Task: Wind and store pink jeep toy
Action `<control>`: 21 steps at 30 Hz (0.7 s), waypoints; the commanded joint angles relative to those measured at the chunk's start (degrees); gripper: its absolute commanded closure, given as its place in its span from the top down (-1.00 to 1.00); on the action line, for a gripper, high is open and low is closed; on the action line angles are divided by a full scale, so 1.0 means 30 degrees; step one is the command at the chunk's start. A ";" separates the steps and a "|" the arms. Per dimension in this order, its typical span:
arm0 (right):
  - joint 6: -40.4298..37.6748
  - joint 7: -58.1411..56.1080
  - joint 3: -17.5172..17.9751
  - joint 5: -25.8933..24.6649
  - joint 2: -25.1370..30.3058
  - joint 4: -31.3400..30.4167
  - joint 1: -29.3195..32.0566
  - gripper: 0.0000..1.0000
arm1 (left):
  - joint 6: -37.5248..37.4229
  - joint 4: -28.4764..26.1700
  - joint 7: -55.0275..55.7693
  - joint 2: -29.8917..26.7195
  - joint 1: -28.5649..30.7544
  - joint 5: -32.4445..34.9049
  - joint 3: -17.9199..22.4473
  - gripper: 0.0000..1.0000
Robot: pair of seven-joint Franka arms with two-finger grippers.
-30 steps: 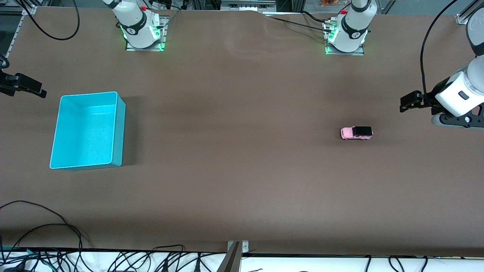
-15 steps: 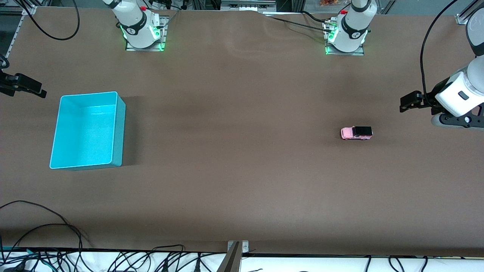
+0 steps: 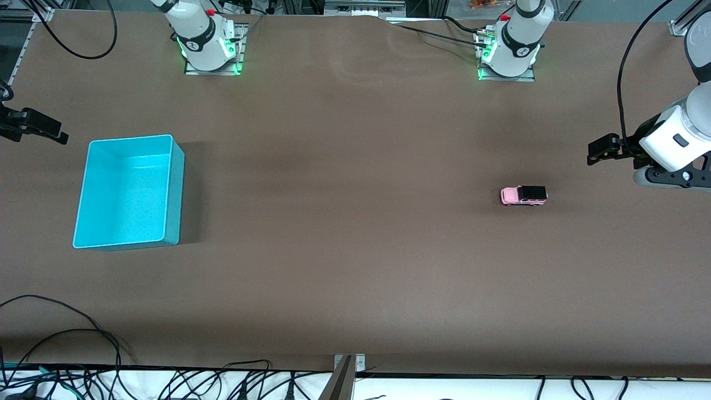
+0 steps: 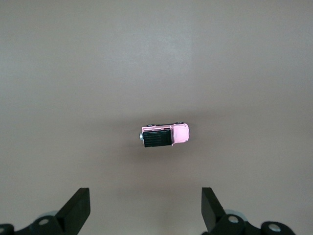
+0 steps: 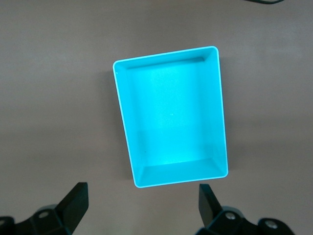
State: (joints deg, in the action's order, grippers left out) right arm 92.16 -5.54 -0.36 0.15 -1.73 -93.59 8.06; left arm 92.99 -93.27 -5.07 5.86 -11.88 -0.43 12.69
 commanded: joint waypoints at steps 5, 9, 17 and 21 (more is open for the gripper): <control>0.0013 -0.0293 0.0031 0.0271 -0.0157 0.0317 0.0036 1.00 | -0.0148 -0.0140 -0.0155 -0.0109 0.0034 0.0321 -0.0041 1.00; 0.0013 -0.0323 0.0031 0.0271 -0.0157 0.0317 0.0007 1.00 | -0.0148 -0.0140 -0.0155 -0.0109 0.0034 0.0321 -0.0041 1.00; 0.0246 -0.0118 0.0148 0.0155 -0.0390 0.0317 -0.1162 1.00 | -0.0148 -0.0140 -0.0155 -0.0109 0.0034 0.0321 -0.0041 1.00; 0.0511 -0.0059 0.0148 0.0124 -0.0479 0.0317 -0.1487 1.00 | -0.0148 -0.0140 -0.0155 -0.0109 0.0034 0.0321 -0.0041 1.00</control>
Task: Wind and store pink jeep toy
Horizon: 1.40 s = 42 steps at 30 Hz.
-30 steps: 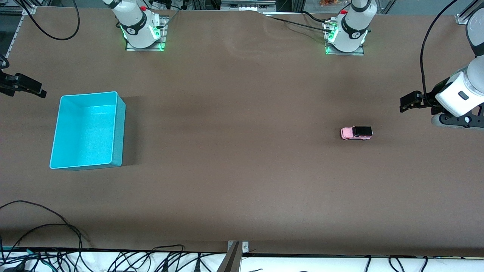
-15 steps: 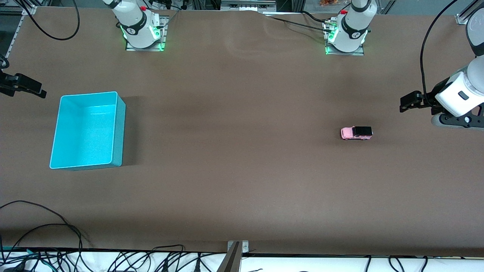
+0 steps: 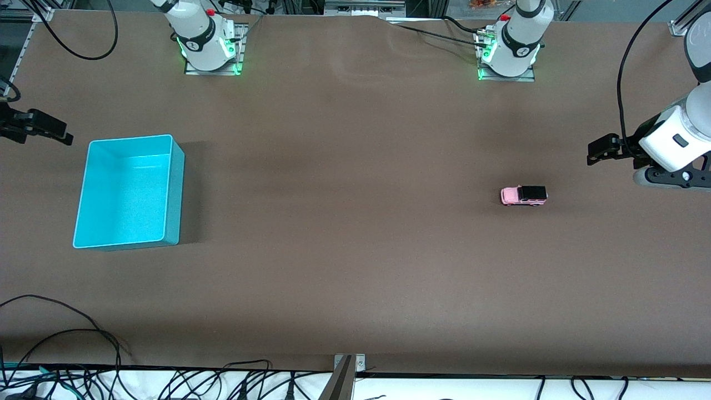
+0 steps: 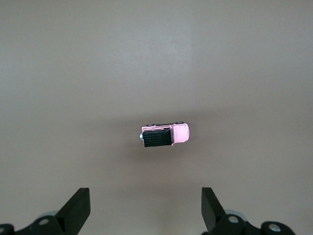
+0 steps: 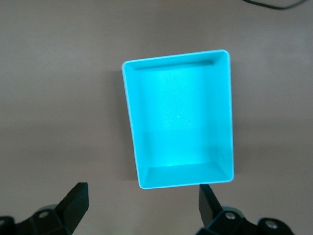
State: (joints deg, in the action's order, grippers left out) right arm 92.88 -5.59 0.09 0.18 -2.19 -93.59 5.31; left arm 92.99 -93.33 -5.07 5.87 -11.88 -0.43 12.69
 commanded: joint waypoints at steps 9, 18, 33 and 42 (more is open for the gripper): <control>0.0240 -0.0041 0.0000 0.0232 -0.0325 0.0288 -0.0571 1.00 | -0.0147 -0.0061 -0.0155 -0.0110 0.0034 0.0321 -0.0041 1.00; 0.0123 -0.0071 0.0000 0.0203 -0.0325 0.0288 -0.0599 1.00 | -0.0118 0.0085 -0.0097 0.0007 0.0005 0.0292 -0.0041 1.00; 0.0065 -0.0071 0.0029 0.0203 -0.0442 0.0288 -0.0629 1.00 | -0.0147 0.0085 0.0020 0.0124 0.0005 0.0321 -0.0041 1.00; 0.0182 -0.0041 0.0059 0.0174 -0.0472 0.0288 -0.0658 1.00 | -0.0147 0.0056 0.0636 0.0212 0.0005 0.0321 -0.0041 1.00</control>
State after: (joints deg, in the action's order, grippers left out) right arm 93.66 -5.33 0.21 0.18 -3.31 -93.59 3.40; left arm 92.99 -93.34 -4.18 6.39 -11.88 -0.43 12.69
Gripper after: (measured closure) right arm 0.000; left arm 0.000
